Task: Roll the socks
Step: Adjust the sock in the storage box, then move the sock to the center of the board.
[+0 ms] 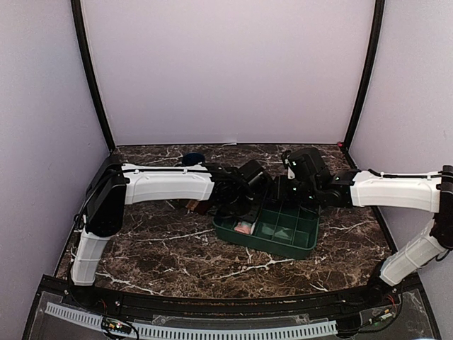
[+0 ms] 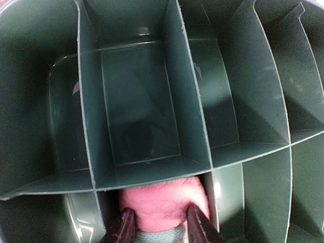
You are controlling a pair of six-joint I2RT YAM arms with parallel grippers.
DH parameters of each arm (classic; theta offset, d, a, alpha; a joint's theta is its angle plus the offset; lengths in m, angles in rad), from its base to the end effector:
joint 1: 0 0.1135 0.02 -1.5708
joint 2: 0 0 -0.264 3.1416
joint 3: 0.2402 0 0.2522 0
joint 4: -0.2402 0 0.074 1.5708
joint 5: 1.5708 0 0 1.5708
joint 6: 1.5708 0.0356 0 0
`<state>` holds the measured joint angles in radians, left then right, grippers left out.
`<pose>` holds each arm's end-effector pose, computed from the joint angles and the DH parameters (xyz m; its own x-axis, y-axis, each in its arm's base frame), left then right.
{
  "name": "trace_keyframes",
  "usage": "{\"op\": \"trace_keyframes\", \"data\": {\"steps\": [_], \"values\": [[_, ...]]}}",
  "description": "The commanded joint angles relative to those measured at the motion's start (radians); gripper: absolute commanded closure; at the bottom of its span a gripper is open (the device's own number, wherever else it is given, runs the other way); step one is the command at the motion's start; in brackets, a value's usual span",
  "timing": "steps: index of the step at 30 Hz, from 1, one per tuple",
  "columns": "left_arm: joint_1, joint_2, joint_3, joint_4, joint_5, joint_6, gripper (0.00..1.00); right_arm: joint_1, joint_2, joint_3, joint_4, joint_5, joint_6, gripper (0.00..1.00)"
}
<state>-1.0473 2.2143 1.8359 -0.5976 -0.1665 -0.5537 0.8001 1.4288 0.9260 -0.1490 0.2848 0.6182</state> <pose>0.2497 -0.4209 0.1996 -0.7769 0.3086 -0.5488 0.4693 0.8649 -0.1779 0.2247 0.2170 0.2438 -0.6532 0.1257 -0.7466 -0.1894 0.9277 0.3219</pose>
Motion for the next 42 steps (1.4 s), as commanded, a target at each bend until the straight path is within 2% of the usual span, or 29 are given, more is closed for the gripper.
{"op": "trace_keyframes", "data": {"steps": [1, 13, 18, 20, 25, 30, 35, 42], "values": [[0.0, 0.015, -0.003, -0.017, 0.031, -0.008, 0.62, -0.009, 0.007, 0.006, 0.055, -0.007, -0.01, 0.62], [0.0, -0.098, 0.09, -0.03, -0.045, 0.015, 0.56, -0.009, -0.033, 0.014, 0.031, 0.014, -0.015, 0.62], [-0.002, -0.2, 0.066, -0.016, -0.094, 0.027, 0.55, -0.002, -0.072, 0.011, 0.016, 0.018, -0.016, 0.62], [-0.005, -0.27, -0.004, 0.009, -0.137, 0.026, 0.56, 0.012, -0.085, 0.011, 0.006, 0.023, -0.015, 0.63], [0.002, -0.524, -0.395, 0.167, -0.277, 0.01, 0.53, 0.109, -0.078, 0.028, -0.051, 0.087, 0.02, 0.65], [0.019, -0.651, -0.651, 0.246, -0.341, -0.028, 0.52, 0.227, -0.064, 0.031, -0.113, 0.152, 0.099, 0.67], [0.046, -0.691, -0.785, 0.321, -0.356, -0.045, 0.51, 0.355, -0.044, 0.037, -0.187, 0.209, 0.202, 0.71], [0.131, -0.68, -0.872, 0.427, -0.327, -0.029, 0.51, 0.506, 0.028, 0.05, -0.255, 0.209, 0.357, 0.76]]}}
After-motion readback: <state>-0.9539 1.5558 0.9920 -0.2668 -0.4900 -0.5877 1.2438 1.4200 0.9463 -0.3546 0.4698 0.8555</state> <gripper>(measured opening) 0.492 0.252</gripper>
